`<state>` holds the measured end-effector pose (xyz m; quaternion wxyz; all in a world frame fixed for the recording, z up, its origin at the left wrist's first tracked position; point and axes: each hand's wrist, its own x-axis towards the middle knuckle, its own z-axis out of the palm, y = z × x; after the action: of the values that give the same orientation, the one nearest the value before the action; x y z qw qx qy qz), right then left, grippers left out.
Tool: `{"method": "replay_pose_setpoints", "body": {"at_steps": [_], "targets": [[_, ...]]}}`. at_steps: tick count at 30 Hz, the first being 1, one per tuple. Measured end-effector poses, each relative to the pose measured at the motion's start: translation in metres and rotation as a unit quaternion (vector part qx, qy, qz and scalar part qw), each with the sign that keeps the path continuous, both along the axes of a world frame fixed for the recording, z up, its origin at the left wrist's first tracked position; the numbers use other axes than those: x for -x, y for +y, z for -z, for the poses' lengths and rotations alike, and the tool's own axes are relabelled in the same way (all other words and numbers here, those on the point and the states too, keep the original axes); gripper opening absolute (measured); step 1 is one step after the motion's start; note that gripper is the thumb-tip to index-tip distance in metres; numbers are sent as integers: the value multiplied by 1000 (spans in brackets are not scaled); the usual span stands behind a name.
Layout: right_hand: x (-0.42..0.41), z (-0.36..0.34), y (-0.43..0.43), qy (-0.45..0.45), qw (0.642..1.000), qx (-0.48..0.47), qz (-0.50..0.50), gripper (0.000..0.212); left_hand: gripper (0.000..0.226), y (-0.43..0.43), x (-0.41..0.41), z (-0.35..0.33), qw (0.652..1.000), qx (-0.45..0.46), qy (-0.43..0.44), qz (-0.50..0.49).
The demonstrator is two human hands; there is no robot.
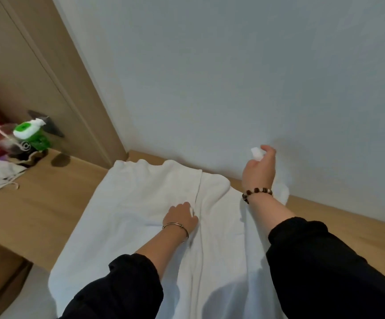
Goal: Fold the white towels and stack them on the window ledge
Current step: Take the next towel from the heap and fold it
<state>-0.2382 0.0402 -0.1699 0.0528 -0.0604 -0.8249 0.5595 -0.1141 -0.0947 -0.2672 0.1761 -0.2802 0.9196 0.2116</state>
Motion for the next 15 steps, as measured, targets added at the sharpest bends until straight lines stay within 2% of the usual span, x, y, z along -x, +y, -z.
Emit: {"method": "replay_pose_setpoints", "body": {"at_steps": [3, 6, 8, 11, 13, 15], "targets": [[-16, 26, -20, -72, 993, -37, -82, 44, 34, -5, 4, -3, 999, 35, -20, 20], [-29, 44, -28, -150, 983, -29, -106, 40, 47, -10, 21, -9, 996, 74, -38, 43], [-31, 50, -29, -171, 979, -35, -105, 28, 48, -12, 37, -12, 994, 92, -17, 51], [-27, 57, -24, -184, 976, -54, -106, 7, 44, -19, 67, -9, 997, 54, 23, 45], [-22, 61, -18, -178, 971, -99, -124, 21, 46, -23, 82, -6, 1000, 5, 10, 6], [-19, 65, -15, -177, 964, -152, -127, 37, 47, -24, 88, -1, 1000, 4, -12, -16]]}}
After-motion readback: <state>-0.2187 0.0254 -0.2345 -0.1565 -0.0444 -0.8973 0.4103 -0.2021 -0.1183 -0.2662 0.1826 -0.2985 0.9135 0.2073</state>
